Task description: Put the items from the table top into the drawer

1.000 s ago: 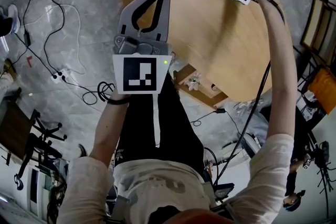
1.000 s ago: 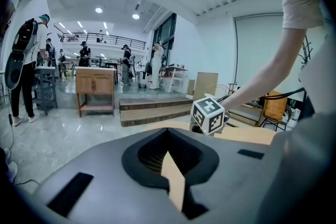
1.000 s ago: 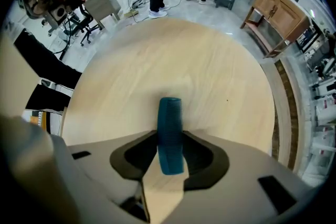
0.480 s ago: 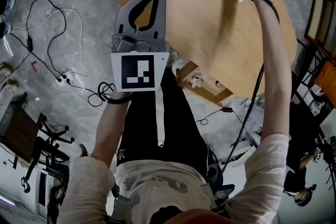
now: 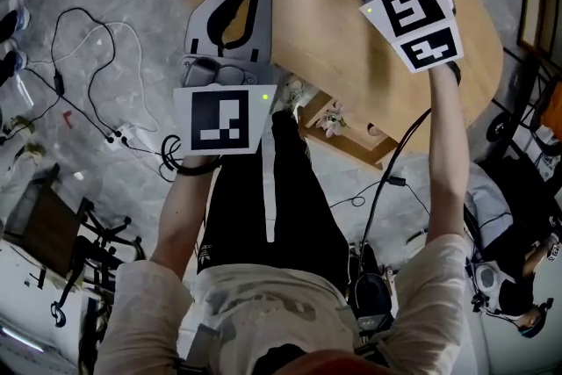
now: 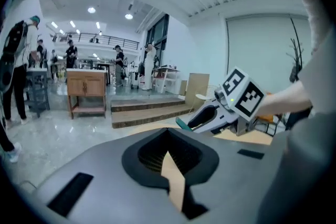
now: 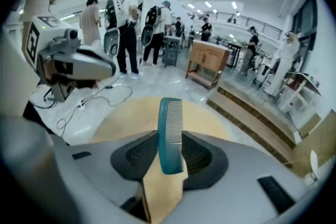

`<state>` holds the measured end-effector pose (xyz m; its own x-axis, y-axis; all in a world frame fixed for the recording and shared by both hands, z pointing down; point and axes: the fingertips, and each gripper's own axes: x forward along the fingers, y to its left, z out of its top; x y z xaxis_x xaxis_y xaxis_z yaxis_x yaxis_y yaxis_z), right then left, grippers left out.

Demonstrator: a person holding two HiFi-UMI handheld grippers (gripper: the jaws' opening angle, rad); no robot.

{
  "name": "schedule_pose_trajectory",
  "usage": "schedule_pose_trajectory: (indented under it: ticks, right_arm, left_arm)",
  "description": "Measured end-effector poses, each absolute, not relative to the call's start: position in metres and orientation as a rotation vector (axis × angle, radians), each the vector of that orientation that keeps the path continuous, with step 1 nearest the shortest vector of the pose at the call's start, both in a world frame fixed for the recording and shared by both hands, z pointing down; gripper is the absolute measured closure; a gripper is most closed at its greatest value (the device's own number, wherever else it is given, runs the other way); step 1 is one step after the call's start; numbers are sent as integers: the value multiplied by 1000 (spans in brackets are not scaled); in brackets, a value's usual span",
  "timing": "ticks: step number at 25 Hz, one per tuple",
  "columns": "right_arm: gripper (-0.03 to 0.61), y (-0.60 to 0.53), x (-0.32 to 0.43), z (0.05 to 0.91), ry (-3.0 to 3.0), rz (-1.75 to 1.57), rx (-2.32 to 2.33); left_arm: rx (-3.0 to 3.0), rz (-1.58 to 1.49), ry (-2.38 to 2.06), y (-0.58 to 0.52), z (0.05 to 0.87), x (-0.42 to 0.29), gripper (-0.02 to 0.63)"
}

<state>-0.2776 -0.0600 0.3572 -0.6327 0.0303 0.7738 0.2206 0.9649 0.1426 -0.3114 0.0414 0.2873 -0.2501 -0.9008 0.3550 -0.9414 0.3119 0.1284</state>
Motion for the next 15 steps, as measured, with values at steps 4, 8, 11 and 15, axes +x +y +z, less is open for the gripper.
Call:
schedule_pose_trajectory:
  ticks: [4,8,11,15]
  right_arm:
    - [433,-49,-246,300,-2445,-224,45]
    - [431,-41,-202,248,-2619,-225,253]
    - [431,-38,-162,223,-2694,-25,489]
    - [431,-32,-113,207,-2717,98,664]
  left_arm:
    - [1708,136,-2225,30,260,-284,607]
    - [1800,158,-2211,16,237,-242,607]
    - [1862,202,-2194,8,228,-209,607]
    - [1932,207,-2144,2,218,-167,607]
